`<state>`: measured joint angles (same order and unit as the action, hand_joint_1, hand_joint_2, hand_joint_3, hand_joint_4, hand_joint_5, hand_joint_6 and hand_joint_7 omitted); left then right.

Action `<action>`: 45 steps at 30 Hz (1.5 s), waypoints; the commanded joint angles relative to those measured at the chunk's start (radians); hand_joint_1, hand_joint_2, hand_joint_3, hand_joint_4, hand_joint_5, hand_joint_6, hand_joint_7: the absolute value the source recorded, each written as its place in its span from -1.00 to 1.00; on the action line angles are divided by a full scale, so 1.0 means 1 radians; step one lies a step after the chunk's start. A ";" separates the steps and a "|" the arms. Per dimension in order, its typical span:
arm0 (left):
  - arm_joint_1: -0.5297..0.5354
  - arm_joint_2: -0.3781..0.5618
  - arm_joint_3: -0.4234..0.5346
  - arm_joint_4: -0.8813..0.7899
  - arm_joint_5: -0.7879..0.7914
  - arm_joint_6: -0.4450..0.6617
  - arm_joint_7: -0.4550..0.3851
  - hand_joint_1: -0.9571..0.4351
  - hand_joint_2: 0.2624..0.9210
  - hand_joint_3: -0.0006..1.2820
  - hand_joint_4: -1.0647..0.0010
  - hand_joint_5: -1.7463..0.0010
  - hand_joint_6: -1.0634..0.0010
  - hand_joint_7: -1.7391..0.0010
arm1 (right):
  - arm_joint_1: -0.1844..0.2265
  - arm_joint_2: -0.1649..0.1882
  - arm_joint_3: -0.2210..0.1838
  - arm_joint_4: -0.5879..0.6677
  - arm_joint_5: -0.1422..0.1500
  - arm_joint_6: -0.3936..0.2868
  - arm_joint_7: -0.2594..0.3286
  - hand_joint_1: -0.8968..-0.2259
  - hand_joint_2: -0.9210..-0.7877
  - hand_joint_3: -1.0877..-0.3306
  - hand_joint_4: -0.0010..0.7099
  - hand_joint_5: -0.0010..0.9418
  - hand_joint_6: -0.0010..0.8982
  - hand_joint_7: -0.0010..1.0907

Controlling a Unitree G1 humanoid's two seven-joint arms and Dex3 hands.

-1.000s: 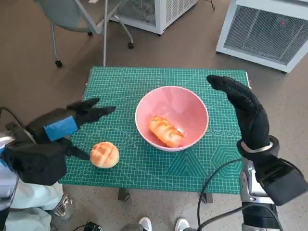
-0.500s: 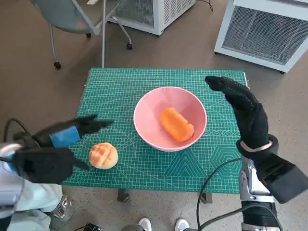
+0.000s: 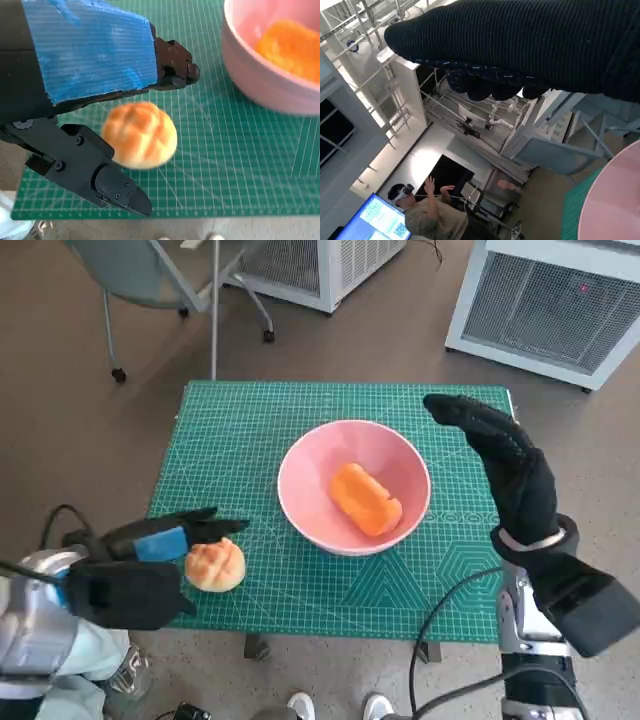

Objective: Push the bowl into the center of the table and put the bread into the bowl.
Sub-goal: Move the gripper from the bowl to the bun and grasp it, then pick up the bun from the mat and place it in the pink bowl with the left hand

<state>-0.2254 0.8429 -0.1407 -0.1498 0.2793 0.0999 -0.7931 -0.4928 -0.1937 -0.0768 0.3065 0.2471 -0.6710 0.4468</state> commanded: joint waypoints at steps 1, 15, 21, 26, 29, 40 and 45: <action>-0.019 -0.019 -0.037 0.026 0.039 -0.018 0.018 0.04 0.38 -0.99 0.82 0.99 0.51 0.99 | 0.003 -0.003 -0.004 0.019 0.011 0.004 0.016 -0.28 -1.00 -0.26 -0.85 -1.00 -1.00 -0.38; -0.064 -0.070 -0.108 0.150 0.165 -0.069 0.116 0.05 0.81 -0.86 -0.27 0.84 -0.13 0.09 | 0.008 -0.007 -0.011 0.012 0.008 0.007 0.012 -0.29 -1.00 -0.25 -0.85 -1.00 -1.00 -0.39; -0.059 -0.076 -0.109 0.187 0.206 -0.123 0.189 0.31 0.95 -0.94 -0.49 0.04 -0.22 -0.35 | 0.012 -0.006 -0.014 0.008 0.006 0.009 0.007 -0.29 -1.00 -0.24 -0.86 -1.00 -1.00 -0.39; -0.059 -0.076 -0.107 0.205 0.226 -0.144 0.224 0.37 0.98 -0.96 -0.47 -0.13 -0.21 -0.38 | 0.014 -0.005 -0.016 0.005 -0.002 0.010 0.000 -0.29 -1.00 -0.24 -0.86 -1.00 -1.00 -0.39; -0.062 -0.077 -0.105 0.212 0.232 -0.151 0.235 0.37 0.99 -0.96 -0.46 -0.17 -0.20 -0.38 | 0.012 -0.004 -0.017 0.008 -0.006 0.009 -0.004 -0.29 -1.00 -0.24 -0.86 -1.00 -1.00 -0.39; -0.075 -0.077 -0.088 0.239 0.227 -0.187 0.273 0.38 0.98 -0.91 -0.41 -0.23 -0.15 -0.39 | 0.010 -0.003 -0.018 0.011 -0.010 0.010 -0.003 -0.29 -1.00 -0.24 -0.86 -1.00 -1.00 -0.38; -0.085 -0.077 -0.081 0.258 0.215 -0.206 0.280 0.38 0.99 -0.91 -0.40 -0.24 -0.14 -0.40 | 0.011 -0.003 -0.017 0.006 -0.005 0.015 0.000 -0.29 -1.00 -0.24 -0.85 -1.00 -1.00 -0.38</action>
<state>-0.2949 0.7723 -0.2358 0.0962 0.5036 -0.0911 -0.5234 -0.4938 -0.1942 -0.0941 0.3111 0.2445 -0.6715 0.4485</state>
